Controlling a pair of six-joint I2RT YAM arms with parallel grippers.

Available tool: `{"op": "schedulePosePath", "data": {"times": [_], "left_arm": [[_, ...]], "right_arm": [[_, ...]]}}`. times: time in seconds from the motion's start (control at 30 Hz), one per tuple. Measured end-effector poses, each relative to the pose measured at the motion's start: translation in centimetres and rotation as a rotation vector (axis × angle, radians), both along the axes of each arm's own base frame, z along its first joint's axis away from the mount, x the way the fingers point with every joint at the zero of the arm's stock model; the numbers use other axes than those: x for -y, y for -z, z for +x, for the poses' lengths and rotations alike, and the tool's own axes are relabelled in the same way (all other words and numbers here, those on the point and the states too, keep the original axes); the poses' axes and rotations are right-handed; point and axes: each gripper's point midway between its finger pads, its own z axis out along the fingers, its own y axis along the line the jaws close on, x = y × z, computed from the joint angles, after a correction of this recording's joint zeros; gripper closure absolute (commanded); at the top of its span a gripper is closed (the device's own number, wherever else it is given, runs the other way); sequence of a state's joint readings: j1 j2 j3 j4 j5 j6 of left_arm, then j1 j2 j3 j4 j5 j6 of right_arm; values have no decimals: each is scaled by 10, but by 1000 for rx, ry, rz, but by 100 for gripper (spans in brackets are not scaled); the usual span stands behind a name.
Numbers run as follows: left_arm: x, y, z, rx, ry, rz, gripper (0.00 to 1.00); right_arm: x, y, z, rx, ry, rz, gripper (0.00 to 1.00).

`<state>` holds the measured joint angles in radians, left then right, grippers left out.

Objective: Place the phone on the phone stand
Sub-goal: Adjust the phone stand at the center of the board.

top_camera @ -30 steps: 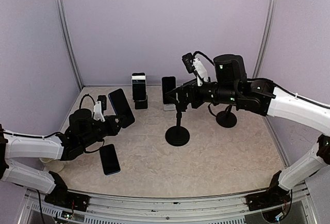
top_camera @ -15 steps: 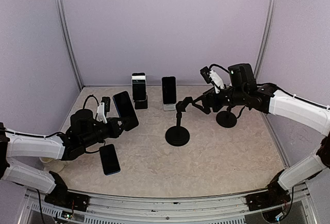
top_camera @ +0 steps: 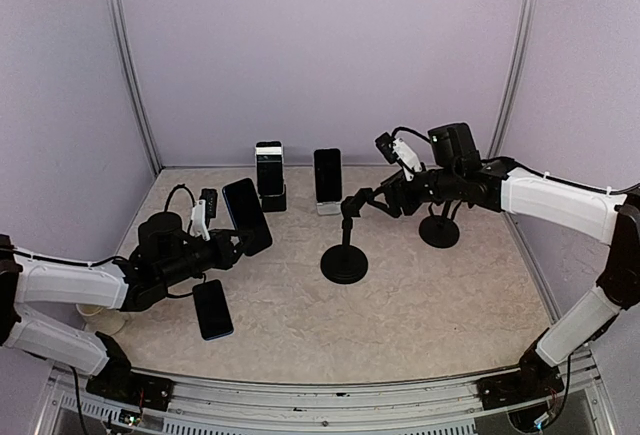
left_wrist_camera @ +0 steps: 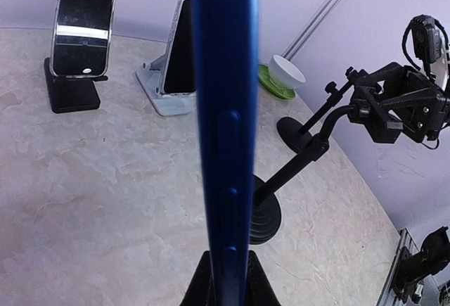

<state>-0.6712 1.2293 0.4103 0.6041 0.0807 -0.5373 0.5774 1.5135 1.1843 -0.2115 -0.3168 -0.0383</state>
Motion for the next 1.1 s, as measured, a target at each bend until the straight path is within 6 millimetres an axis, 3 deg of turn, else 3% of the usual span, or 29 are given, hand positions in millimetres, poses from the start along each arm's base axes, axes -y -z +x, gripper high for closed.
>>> {"op": "schedulePosePath", "data": {"times": [0.23,0.4,0.7,0.9,1.1], "left_arm": [[1,-1,-1,2,3,-2,100],[1,-3,0,9,2,-7,100],[1,-4,0,12,2,-9,100],[1,-4,1,13,-3,-9,100],[1,-3,1,13,-4,-8,100]], "right_arm": [[-6,-3,8,19,-18,-8,61],[-10,-8,9,26,-38,0,70],[-14,-4,6,2,-73,0,75],[-16,-2,4,-1,-90,1,98],[-16,-3,4,-10,-88,8,100]]}}
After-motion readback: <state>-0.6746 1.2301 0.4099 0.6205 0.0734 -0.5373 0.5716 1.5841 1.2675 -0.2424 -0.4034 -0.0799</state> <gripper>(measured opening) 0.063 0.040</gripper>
